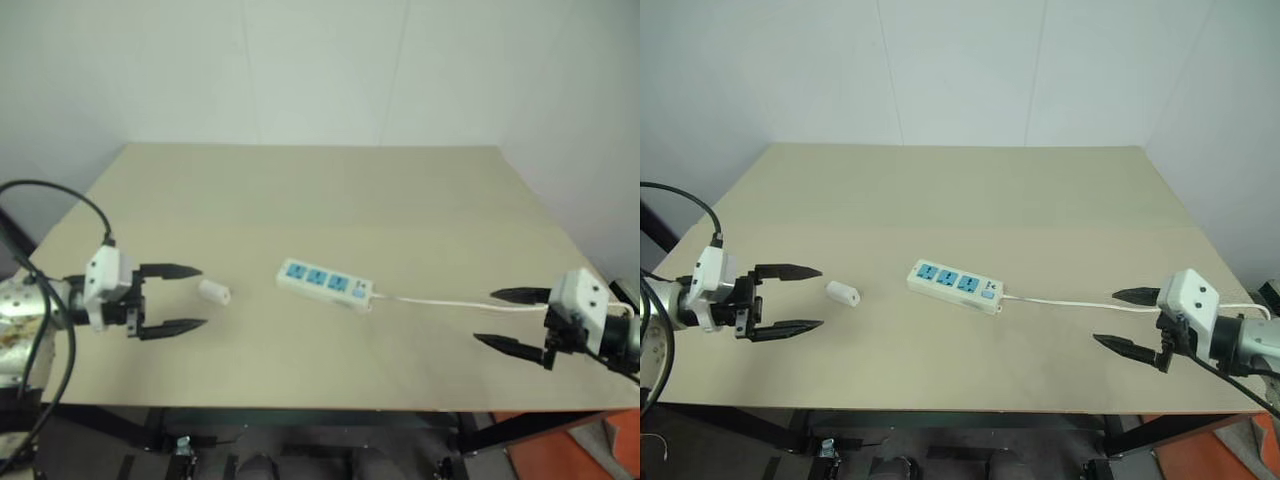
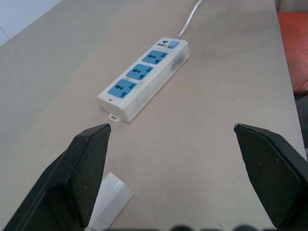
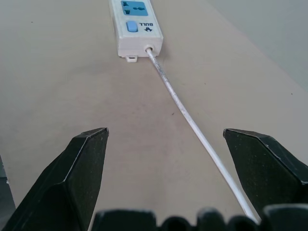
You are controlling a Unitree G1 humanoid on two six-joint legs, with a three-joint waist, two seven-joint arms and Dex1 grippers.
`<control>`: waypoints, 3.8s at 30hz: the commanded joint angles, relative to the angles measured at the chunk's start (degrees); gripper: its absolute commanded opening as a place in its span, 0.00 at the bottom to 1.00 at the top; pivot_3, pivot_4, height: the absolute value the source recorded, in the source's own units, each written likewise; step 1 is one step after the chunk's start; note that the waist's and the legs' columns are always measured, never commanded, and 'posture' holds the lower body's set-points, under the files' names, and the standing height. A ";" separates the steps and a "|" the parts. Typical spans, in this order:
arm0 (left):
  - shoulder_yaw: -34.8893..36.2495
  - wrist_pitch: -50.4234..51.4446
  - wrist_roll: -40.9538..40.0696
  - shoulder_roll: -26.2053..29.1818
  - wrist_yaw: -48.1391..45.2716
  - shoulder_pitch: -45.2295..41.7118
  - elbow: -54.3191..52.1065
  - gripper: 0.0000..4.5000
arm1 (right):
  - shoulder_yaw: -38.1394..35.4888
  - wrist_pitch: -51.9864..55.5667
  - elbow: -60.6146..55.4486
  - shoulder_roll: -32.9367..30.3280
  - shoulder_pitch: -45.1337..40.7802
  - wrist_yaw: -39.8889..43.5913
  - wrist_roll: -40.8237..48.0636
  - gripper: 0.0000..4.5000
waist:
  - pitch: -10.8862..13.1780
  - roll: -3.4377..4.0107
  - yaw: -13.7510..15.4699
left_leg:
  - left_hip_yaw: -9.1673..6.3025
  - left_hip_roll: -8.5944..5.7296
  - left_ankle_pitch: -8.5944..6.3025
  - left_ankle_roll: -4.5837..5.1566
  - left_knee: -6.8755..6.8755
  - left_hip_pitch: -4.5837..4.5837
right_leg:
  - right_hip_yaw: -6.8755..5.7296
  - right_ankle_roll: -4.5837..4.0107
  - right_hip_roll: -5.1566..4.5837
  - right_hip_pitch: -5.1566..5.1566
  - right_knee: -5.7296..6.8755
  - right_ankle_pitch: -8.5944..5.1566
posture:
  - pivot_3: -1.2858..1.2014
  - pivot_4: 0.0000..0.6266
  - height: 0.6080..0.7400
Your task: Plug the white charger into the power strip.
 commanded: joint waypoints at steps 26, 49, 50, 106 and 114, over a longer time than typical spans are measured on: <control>1.15 -0.45 2.01 -1.09 3.77 -2.82 -1.85 1.00 | 21.82 -8.89 19.43 20.34 -27.51 -5.11 -10.02 1.00 | 0.10 -0.09 -0.18 | 0.02 0.03 -0.01 -0.01 -0.05 -0.14 | 0.02 0.02 0.05 -0.18 -0.02 0.03 | 0.52 0.24 1.00; 0.60 -1.59 3.31 -1.23 3.68 -0.27 -2.93 1.00 | 24.88 -13.12 38.68 31.11 -36.80 -2.98 -11.38 1.00 | 0.10 -0.08 -0.11 | -0.06 0.03 -0.02 -0.04 -0.06 -0.72 | -0.11 -0.32 0.03 -0.79 0.08 0.24 | 0.52 0.24 1.00; 0.46 -1.71 3.39 -1.36 3.55 -0.50 -2.72 1.00 | 24.92 -12.98 38.71 31.21 -36.58 -3.19 -11.53 1.00 | 0.10 -0.09 -0.10 | -0.06 0.03 -0.02 -0.04 -0.06 -0.72 | -0.11 -0.33 0.03 -0.80 0.08 0.24 | 0.52 0.24 1.00; -61.35 -19.69 44.01 -9.43 -8.15 -56.04 36.60 1.00 | 24.98 -18.13 43.80 34.02 -32.58 -3.06 -14.20 0.76 | 0.07 -0.15 -0.11 | -0.16 -0.06 -0.02 -0.02 0.03 -0.80 | -0.05 0.03 0.10 -0.74 0.08 0.12 | 0.52 0.24 1.00; -57.48 -20.86 49.82 -11.73 -6.11 -54.82 39.55 1.00 | 25.34 -17.82 44.01 34.44 -33.14 -3.29 -14.26 0.76 | 0.06 -0.15 -0.15 | -0.16 -0.05 -0.02 -0.02 0.03 -0.80 | -0.05 0.03 0.11 -0.74 0.08 0.12 | 0.52 0.24 1.00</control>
